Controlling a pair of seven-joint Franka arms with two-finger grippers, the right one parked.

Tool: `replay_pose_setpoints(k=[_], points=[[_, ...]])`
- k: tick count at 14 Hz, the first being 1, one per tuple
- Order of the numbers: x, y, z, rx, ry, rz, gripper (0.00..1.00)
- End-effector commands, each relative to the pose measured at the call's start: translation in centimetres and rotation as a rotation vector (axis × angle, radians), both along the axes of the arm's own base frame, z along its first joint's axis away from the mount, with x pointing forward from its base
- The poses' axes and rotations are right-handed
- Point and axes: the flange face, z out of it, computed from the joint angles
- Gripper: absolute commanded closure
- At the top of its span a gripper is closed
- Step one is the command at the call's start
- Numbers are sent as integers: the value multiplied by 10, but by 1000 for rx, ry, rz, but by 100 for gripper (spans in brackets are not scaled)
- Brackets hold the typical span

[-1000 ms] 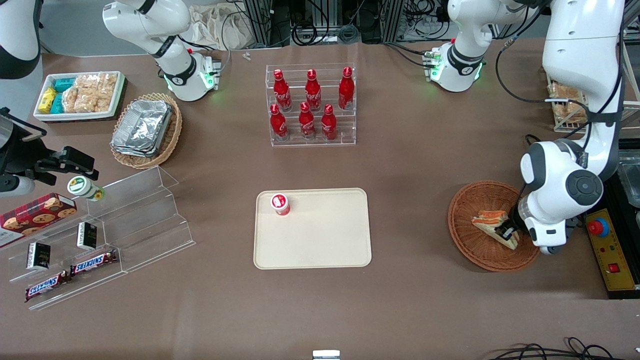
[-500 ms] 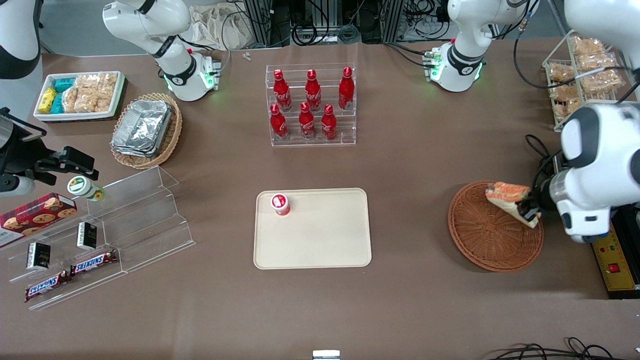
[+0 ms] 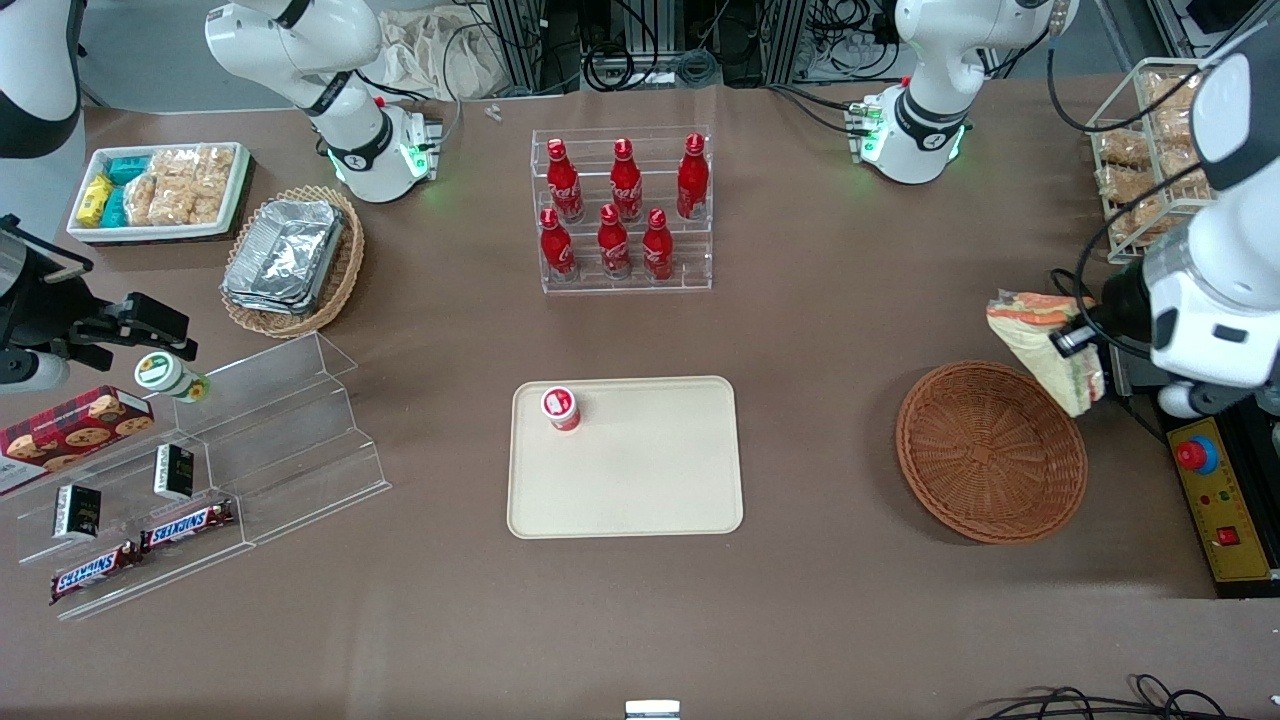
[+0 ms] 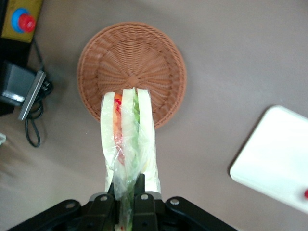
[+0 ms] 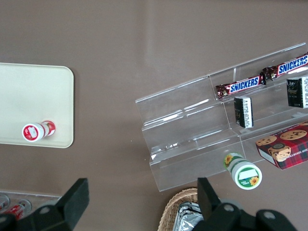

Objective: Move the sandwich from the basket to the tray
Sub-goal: 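Carry the sandwich with the left gripper over to the cream tray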

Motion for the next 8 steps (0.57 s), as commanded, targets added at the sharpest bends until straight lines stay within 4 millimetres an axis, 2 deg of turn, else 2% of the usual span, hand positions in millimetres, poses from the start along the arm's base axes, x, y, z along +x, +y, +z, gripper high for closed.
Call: replay_pose_setpoints(k=[1, 2, 4, 6, 8], points=[[-7, -37, -2, -30, 21, -146, 100], [-11, -59, -7, -24, 30, -179, 100], [-16, -91, -18, -37, 48, -255, 100], [-22, -131, -21, -41, 26, -343, 100], [-16, -156, -33, -71, -25, -375, 100]])
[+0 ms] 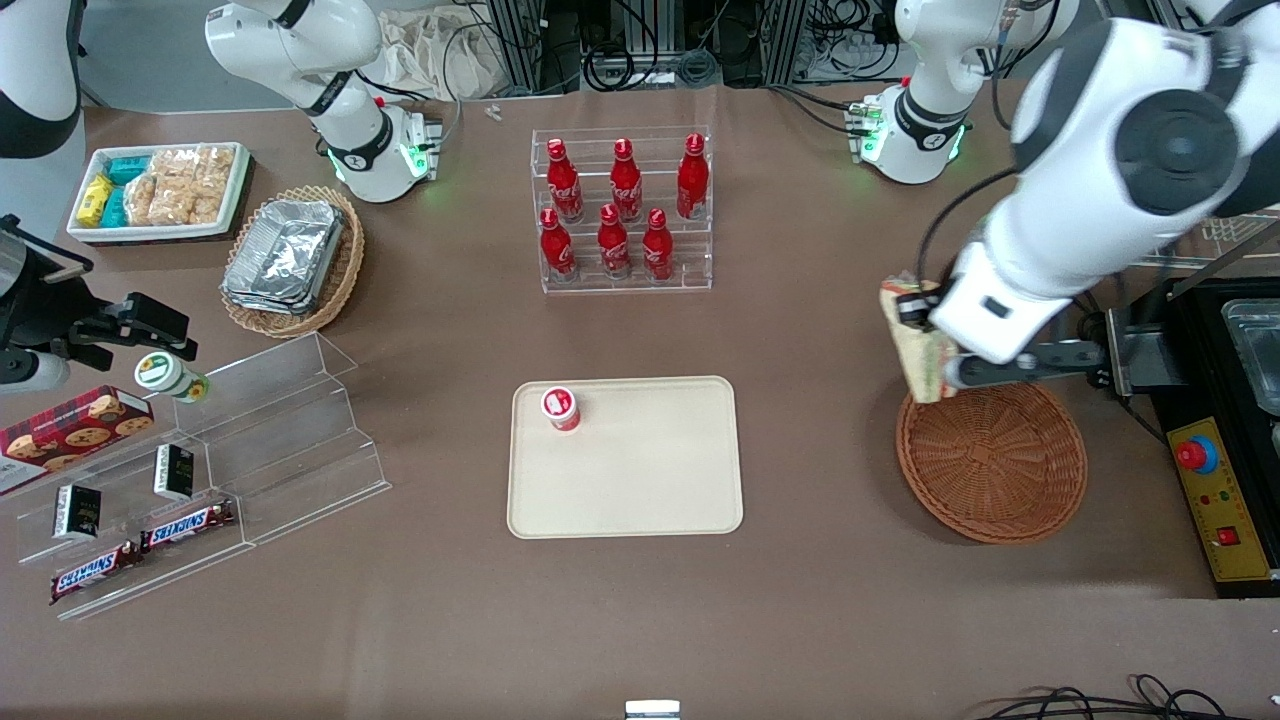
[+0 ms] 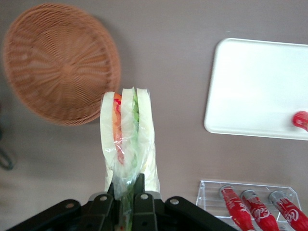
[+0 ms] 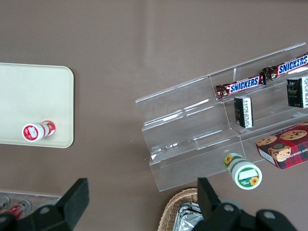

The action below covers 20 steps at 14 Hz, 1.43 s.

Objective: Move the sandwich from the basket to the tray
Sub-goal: 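Carry the sandwich with the left gripper over to the cream tray, then lower the sandwich onto the tray and open the left gripper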

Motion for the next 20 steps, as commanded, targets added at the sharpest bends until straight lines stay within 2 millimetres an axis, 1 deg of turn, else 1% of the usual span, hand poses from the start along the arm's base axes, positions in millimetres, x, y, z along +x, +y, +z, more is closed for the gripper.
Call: replay_pose_setpoints(k=[1, 2, 3, 5, 6, 9, 10, 12, 13, 15, 18, 19, 20], points=[[7, -38, -22, -26, -46, -83, 100], [3, -67, -35, 2, -70, -129, 100], [4, -93, -56, 24, -99, -164, 100], [-1, -144, -105, 93, -146, -175, 100], [0, -157, -125, 108, -163, -175, 100], [9, -177, -173, 52, -166, -192, 100], [13, -182, -192, 32, -164, -195, 100], [19, -189, -224, 1, -163, -203, 100], [13, -201, -242, -10, -156, -224, 100], [8, -216, -269, -24, -161, -245, 100], [7, -218, -308, -32, -123, -244, 100], [6, -218, -316, -29, -113, -244, 100], [6, -218, -317, -28, -114, -244, 100]])
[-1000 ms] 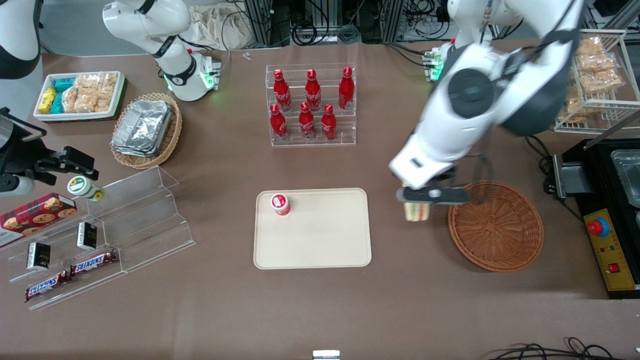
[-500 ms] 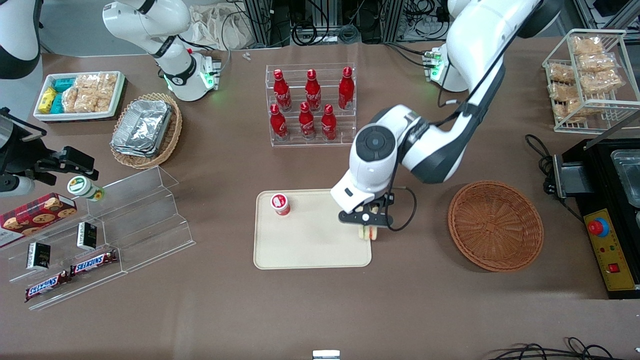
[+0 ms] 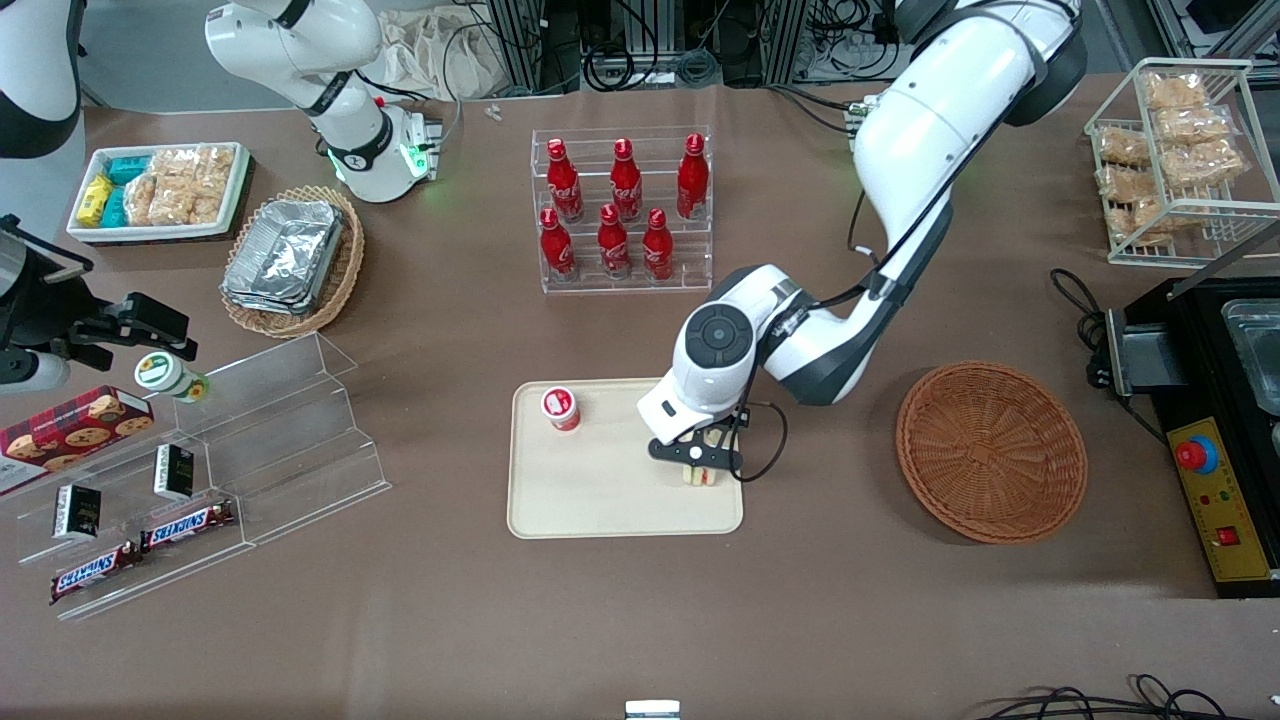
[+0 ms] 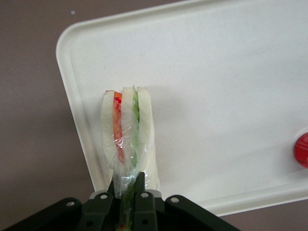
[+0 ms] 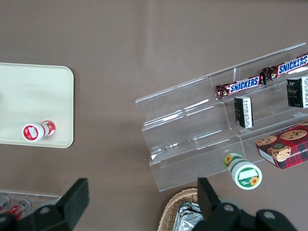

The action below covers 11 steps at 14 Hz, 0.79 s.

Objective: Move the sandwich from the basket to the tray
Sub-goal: 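Lower the sandwich onto the tray and open the left gripper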

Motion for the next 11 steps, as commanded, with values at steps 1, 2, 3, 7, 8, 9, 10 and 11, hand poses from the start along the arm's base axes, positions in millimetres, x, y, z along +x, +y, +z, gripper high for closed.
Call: replay_pose_setpoints(k=[1, 2, 3, 7, 8, 9, 10, 11], points=[[4, -3, -1, 0, -18, 0, 100], [5, -2, -3, -1, -15, 5, 88], [5, -2, -2, -1, -18, 7, 52], [16, 12, 35, 5, -48, 55, 0], [19, 20, 51, 16, -45, 65, 0], [23, 31, 69, 30, -43, 70, 0], [29, 46, 88, 42, -47, 78, 0], [29, 56, 110, 58, -48, 55, 0]])
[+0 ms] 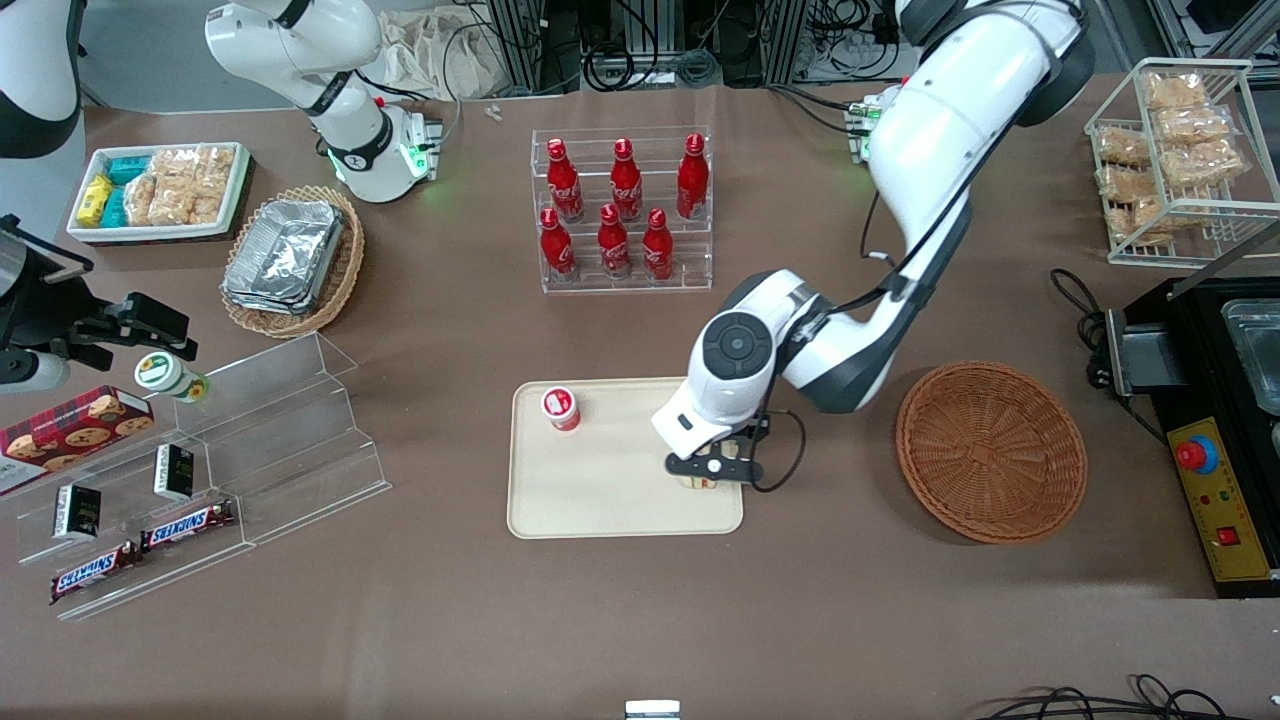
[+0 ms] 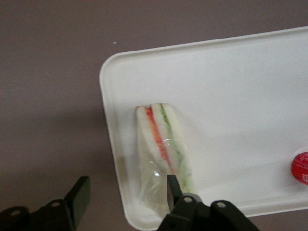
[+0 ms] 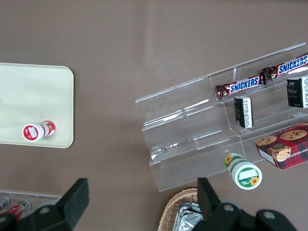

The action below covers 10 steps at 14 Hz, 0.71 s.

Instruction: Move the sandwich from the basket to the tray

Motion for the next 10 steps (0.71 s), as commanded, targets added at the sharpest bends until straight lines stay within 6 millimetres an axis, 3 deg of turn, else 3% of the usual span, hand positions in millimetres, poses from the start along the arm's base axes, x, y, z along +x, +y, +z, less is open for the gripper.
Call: replay_pose_setpoints(k=[1, 5, 10], points=[[-1, 34, 69, 52, -5, -34, 0], [-10, 107, 168, 104, 52, -136, 0], [-25, 185, 248, 166, 50, -44, 0]])
